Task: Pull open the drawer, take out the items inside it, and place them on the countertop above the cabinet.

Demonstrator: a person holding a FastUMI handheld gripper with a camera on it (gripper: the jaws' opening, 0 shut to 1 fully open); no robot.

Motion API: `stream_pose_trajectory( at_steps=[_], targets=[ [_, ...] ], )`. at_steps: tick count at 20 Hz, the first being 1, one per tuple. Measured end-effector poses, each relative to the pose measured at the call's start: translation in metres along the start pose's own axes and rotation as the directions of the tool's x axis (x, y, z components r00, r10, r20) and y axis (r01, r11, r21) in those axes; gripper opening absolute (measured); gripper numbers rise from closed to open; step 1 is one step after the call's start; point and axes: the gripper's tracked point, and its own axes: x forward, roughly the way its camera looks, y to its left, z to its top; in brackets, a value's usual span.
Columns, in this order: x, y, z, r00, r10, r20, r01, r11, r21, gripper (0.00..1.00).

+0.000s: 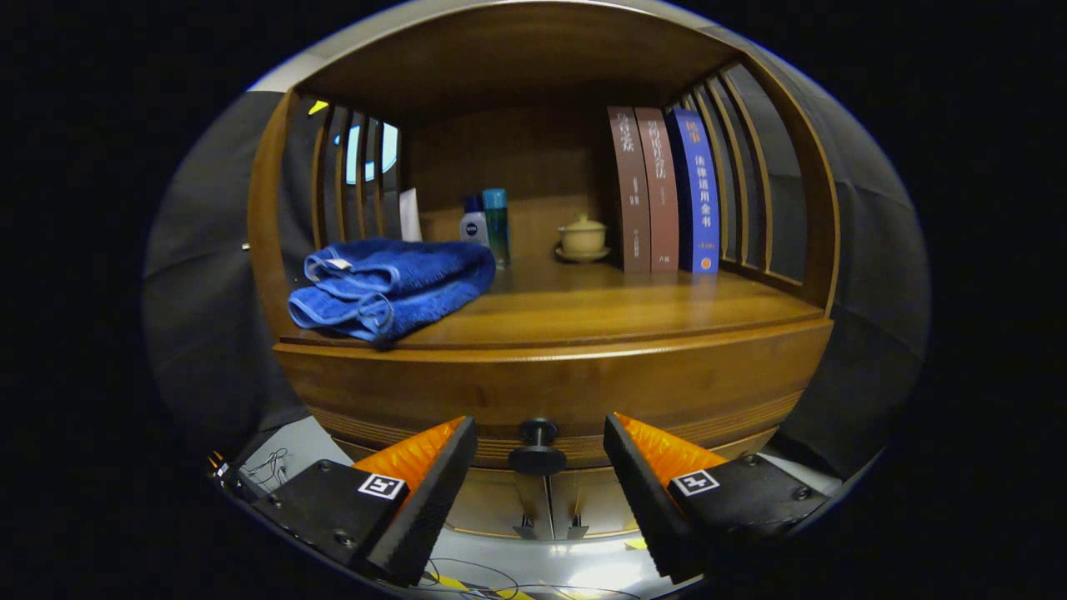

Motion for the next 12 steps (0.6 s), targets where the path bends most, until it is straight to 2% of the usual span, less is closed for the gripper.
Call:
stream_pose_trajectory(
  at_steps=[5, 6, 7, 8, 10, 12],
  targets=[
    [0.018, -0.007, -0.02, 0.998, -0.026, -0.054, 0.025, 0.999, -0.025, 0.99],
    [0.019, -0.01, -0.024, 0.997, -0.034, -0.064, 0.032, 0.999, -0.033, 0.94],
    [0.02, -0.006, -0.023, 0.998, -0.017, -0.062, 0.015, 0.999, -0.032, 0.82],
    [0.02, 0.001, -0.022, 0.998, -0.005, -0.065, 0.002, 0.999, -0.046, 0.78],
    [0.016, 0.002, -0.024, 0.997, -0.04, -0.065, 0.032, 0.994, -0.108, 0.47],
    [0.019, 0.0, -0.026, 0.996, -0.047, -0.07, 0.04, 0.995, -0.095, 0.43]
  ],
)
